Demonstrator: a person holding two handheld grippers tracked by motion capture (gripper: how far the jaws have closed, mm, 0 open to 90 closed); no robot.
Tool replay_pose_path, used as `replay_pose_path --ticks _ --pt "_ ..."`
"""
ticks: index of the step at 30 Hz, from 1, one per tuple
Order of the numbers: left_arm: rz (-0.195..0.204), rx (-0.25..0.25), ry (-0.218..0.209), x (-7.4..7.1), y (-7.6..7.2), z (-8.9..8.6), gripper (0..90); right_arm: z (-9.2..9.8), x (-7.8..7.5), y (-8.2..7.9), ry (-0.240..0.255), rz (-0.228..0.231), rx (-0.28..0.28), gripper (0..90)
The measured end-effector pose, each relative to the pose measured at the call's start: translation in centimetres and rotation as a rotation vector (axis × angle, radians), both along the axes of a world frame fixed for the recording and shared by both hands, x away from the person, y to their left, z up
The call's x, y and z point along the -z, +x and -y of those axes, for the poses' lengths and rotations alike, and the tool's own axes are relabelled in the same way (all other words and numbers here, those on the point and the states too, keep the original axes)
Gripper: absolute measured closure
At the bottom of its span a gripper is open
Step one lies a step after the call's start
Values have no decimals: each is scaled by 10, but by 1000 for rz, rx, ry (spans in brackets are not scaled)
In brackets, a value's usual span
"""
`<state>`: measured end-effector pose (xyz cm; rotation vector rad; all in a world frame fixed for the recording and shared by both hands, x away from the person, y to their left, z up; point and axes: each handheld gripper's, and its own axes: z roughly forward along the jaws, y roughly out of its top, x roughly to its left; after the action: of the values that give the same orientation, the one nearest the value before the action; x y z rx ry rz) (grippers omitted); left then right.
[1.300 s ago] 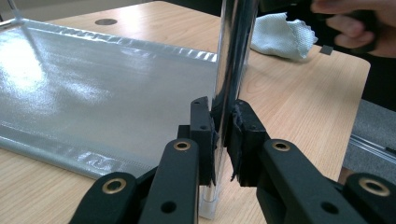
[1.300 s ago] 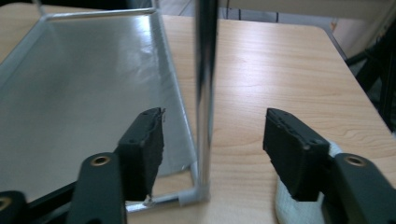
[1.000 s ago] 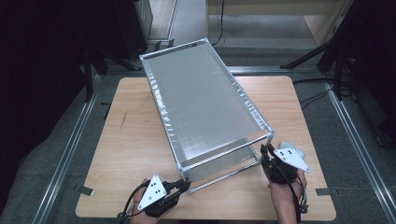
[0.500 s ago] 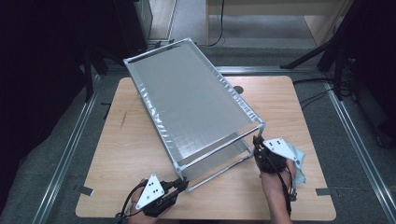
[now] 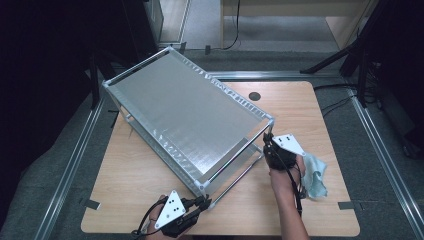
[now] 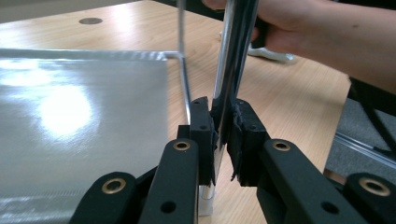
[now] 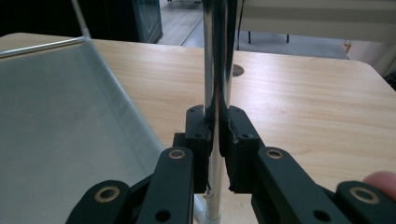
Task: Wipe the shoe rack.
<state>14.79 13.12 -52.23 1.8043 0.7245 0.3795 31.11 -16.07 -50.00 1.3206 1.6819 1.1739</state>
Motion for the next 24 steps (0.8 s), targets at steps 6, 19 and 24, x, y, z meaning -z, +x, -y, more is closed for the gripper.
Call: replay_pose_path --ticks 6,19,24 --pt "-3 -6 9 -1 -2 16 816 -5 -5 18 -3 -43 -22 743" --pt "-15 -58 19 -6 34 57 816 25 -15 -73 52 -79 -14 438" --pt "-9 -63 27 -7 56 73 815 27 -4 -106 40 -92 -69 422"
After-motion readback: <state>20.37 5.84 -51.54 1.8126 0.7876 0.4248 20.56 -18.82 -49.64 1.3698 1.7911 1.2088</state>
